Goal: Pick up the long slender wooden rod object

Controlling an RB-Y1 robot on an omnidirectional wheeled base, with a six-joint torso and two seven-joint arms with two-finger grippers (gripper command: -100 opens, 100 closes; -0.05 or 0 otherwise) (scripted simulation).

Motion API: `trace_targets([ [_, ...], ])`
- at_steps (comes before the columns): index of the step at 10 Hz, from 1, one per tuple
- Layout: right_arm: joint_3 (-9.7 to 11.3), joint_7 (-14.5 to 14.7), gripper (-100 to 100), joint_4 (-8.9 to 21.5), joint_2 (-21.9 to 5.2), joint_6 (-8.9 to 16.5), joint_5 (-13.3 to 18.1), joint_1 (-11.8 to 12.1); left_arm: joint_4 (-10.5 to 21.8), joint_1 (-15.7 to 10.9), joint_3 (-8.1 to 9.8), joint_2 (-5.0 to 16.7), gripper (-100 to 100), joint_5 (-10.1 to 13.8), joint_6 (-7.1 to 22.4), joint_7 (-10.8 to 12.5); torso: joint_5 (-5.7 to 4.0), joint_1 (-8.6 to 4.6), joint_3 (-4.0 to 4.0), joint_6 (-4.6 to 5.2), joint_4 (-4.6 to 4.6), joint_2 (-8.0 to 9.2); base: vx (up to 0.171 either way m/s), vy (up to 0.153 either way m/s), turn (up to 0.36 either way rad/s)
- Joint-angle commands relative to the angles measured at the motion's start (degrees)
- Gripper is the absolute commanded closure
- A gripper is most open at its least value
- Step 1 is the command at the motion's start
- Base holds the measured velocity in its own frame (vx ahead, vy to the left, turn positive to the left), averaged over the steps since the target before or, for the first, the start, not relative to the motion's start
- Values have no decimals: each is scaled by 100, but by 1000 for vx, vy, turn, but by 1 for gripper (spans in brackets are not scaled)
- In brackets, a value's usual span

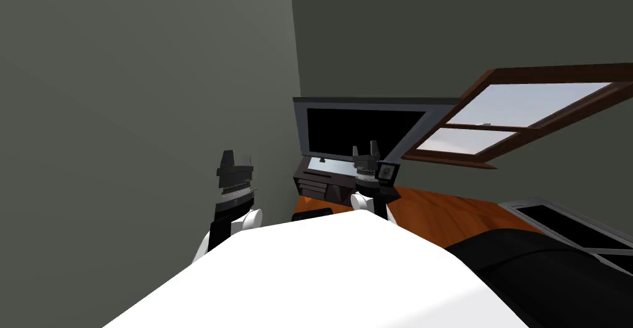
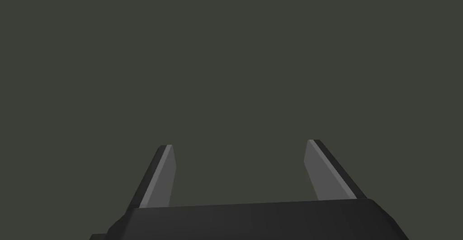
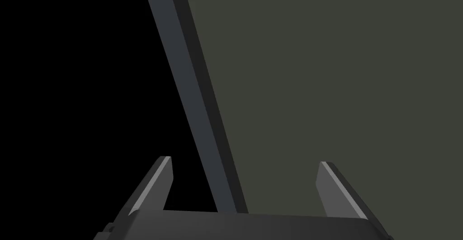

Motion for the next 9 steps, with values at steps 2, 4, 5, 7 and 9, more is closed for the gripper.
trace_targets([
  [2,43,2,-100,112,-344,-108,-47,-69,-1,-9,-15,4,0,-3,-1,3,5,10,13,-20,4,24,-95,-24,243],
  [4,104,-8,-100,275,-614,-200,-76,-125,-1,-11,-19,5,0,-4,-1,4,11,30,36,-24,14,62,-123,-20,269],
  [5,149,-18,-100,389,-767,-248,-87,-156,-1,-11,-19,5,0,-4,-1,4,11,32,36,-23,14,60,-119,-22,346],
  [7,270,-51,-100,680,-1100,-342,-95,-221,0,-15,-30,8,0,-6,-1,6,15,44,38,-36,15,63,-108,-24,403],
  [9,437,-102,-100,1029,-1437,-421,-80,-285,0,-17,-37,10,0,-8,-1,8,19,56,39,-44,16,65,-112,-30,435],
])
